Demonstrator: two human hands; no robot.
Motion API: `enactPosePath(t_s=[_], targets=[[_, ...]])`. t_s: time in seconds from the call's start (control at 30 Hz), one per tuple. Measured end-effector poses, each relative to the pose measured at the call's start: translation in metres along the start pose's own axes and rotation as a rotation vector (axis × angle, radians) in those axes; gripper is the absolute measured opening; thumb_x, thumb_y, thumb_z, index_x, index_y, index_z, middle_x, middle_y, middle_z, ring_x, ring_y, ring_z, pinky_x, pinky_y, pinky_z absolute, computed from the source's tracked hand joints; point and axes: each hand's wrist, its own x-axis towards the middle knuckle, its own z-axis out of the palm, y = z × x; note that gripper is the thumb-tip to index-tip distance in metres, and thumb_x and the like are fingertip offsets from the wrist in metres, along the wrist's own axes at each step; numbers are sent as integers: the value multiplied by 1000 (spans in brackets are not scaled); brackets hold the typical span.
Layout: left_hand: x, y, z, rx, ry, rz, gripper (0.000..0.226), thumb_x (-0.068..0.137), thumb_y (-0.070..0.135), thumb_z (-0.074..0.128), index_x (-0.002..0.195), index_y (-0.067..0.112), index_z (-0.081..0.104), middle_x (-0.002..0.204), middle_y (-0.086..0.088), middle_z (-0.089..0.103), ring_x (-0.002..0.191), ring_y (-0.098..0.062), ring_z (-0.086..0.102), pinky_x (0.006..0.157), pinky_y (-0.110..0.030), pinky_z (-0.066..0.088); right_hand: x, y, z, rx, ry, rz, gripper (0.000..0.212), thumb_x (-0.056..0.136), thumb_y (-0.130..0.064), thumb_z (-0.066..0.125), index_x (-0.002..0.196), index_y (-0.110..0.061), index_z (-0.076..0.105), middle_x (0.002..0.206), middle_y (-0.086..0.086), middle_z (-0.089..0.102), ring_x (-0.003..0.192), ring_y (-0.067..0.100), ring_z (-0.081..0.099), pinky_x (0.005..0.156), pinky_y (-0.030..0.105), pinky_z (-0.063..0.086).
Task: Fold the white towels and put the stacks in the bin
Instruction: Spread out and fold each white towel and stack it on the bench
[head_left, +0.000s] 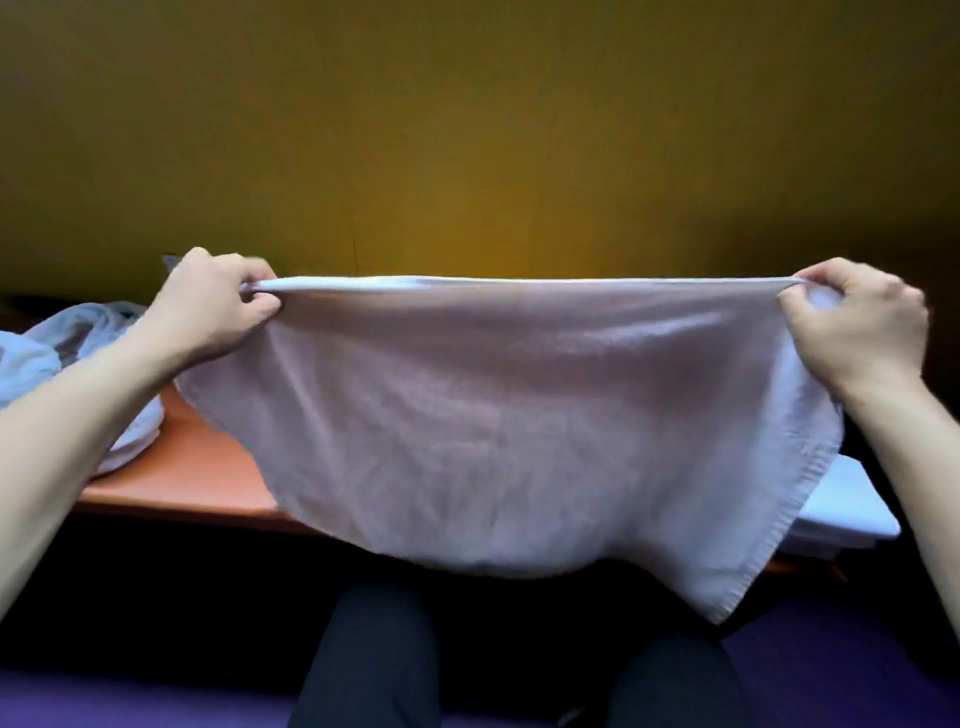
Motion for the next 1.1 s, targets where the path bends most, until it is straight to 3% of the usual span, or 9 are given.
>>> enactPosePath(t_s=[0.13, 0.27, 0.37, 0.5, 0.7, 0.8, 0.93, 1.0, 1.1], targets=[[20, -20, 50, 78, -236, -91, 41, 91, 40, 41, 71, 8, 58, 83, -20, 61, 85, -42, 55, 79, -46, 45, -7, 10, 69, -70, -234, 16, 47, 78, -42, 48, 106, -15, 73, 110, 17, 71, 103, 42, 63, 85, 43, 50], [34, -34, 115, 20, -362, -205, 26, 88, 37, 51, 81, 12, 48, 86, -18, 62, 89, -39, 58, 73, -44, 41, -9, 26, 143, -113, -378, 64, 27, 90, -28, 56, 107, -15, 73, 112, 16, 70, 106, 41, 61, 84, 40, 48], [49, -51, 163, 122, -349, -245, 16, 89, 25, 57, 88, 15, 44, 94, -23, 65, 97, -46, 60, 77, -45, 36, -1, 39, 200, -165, -431, 35, 28, 93, -24, 53, 111, -14, 73, 109, 18, 70, 102, 42, 62, 79, 41, 48], [83, -70, 219, 302, -274, -193, 26, 91, 33, 59, 108, 13, 54, 106, -23, 67, 106, -43, 58, 87, -49, 36, 11, 53, 265, -299, -452, -24, 28, 100, -21, 49, 113, -13, 72, 103, 19, 67, 91, 43, 61, 70, 42, 49], [133, -79, 291, 520, -202, -111, 23, 90, 15, 62, 110, 4, 57, 108, -27, 62, 106, -46, 50, 90, -51, 35, 33, 86, 344, -471, -465, -134, 25, 101, -20, 50, 111, -10, 72, 93, 23, 68, 87, 42, 61, 76, 44, 49], [153, -75, 317, 527, -150, -164, 29, 89, 8, 61, 117, 3, 57, 114, -30, 55, 106, -48, 48, 94, -55, 35, 44, 92, 366, -572, -437, -154, 25, 102, -24, 50, 114, -13, 68, 103, 22, 65, 97, 41, 57, 86, 46, 42], [140, -59, 342, 429, -196, -298, 61, 82, 14, 74, 136, 8, 47, 135, -31, 41, 116, -51, 45, 99, -59, 34, 29, 93, 378, -487, -346, -85, 34, 92, -22, 63, 125, -13, 61, 121, 23, 57, 112, 44, 50, 96, 50, 34], [110, -51, 357, 355, -278, -226, 64, 85, 23, 73, 140, 9, 46, 139, -29, 42, 118, -50, 46, 99, -58, 37, 1, 93, 382, -401, -422, -144, 44, 89, -23, 64, 132, -13, 57, 129, 21, 56, 116, 43, 50, 99, 49, 33], [62, -48, 381, 273, -507, -134, 64, 99, 50, 46, 156, 27, 29, 164, -16, 24, 144, -44, 30, 114, -58, 28, -48, 99, 387, -321, -611, -158, 52, 95, -38, 51, 144, -21, 49, 145, 12, 52, 130, 36, 48, 109, 49, 32]])
